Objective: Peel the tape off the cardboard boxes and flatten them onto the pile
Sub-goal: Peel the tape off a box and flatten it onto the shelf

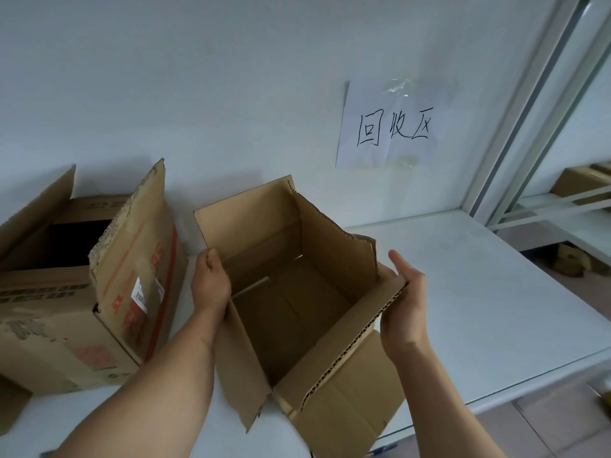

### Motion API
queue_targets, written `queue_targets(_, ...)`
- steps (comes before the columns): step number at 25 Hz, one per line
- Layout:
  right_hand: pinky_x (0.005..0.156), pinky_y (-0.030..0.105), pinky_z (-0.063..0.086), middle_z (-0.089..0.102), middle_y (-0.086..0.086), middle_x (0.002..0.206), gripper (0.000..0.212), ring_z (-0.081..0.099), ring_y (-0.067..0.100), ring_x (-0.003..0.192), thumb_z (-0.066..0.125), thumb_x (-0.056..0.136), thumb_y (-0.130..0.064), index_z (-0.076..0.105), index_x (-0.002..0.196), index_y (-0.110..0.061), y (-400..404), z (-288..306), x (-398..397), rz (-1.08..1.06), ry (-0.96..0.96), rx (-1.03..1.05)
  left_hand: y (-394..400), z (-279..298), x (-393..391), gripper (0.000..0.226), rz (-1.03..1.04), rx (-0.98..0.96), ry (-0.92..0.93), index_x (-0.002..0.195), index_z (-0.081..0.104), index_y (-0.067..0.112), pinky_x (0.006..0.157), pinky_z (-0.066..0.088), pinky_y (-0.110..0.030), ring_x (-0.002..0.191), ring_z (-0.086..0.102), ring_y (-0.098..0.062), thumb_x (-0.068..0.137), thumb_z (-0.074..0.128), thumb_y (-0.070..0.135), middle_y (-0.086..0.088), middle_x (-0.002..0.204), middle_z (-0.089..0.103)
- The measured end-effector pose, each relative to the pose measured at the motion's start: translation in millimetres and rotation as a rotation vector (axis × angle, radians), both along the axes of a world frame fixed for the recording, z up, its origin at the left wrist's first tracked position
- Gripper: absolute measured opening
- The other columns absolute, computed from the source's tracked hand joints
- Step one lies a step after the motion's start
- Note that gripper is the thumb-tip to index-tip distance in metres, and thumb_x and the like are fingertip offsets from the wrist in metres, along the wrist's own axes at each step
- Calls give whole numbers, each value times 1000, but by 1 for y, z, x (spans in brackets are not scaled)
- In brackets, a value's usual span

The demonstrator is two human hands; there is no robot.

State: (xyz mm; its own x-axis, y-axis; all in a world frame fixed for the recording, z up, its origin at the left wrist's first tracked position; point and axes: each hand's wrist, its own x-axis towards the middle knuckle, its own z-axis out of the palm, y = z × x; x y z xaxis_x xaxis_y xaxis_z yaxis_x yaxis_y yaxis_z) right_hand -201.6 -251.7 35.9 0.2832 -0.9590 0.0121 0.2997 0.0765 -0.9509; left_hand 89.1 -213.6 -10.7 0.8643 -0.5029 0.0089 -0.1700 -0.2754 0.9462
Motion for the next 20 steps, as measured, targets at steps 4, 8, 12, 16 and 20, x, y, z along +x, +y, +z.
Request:
queue_targets(4,112,41,33,57,-10,136,47,49,11,129,45,80,-58,67,117,-41,31,25,17,34,11,-139,23,13,1,72,69,218,10,135,51,3,106,32,-44,127,47,-38,102,15,55,-25,136,51)
queue_targets(8,100,16,33,51,-19,139,72,44,-5,129,38,78,-70,44,142,-37,63,32,61,244,273,-287,38,12,-7,104,-221,354,36,141,50,17,109,35,-45,126,51,-34,80,-1,84,-20,136,55)
queue_targets(12,97,17,30,44,-24,141,66,38,-4,130,35,83,-70,42,142,-42,80,17,98,339,379,-243,43,31,-2,75,-351,-45,509,118,66,23,84,51,-32,102,65,-16,93,17,74,-8,114,70)
queue_targets(16,109,26,23,42,-21,148,83,32,-1,137,31,77,-85,44,144,-38,86,-12,120,401,415,-110,52,53,14,109,-494,-45,515,124,66,26,108,38,-44,118,60,-18,55,30,102,-1,122,69)
queue_targets(20,121,41,13,40,-23,148,85,26,4,143,19,69,-97,50,135,-52,89,-36,146,444,471,-29,67,60,16,119,-681,129,386,141,50,30,115,26,-48,136,43,-23,52,20,104,-3,146,50)
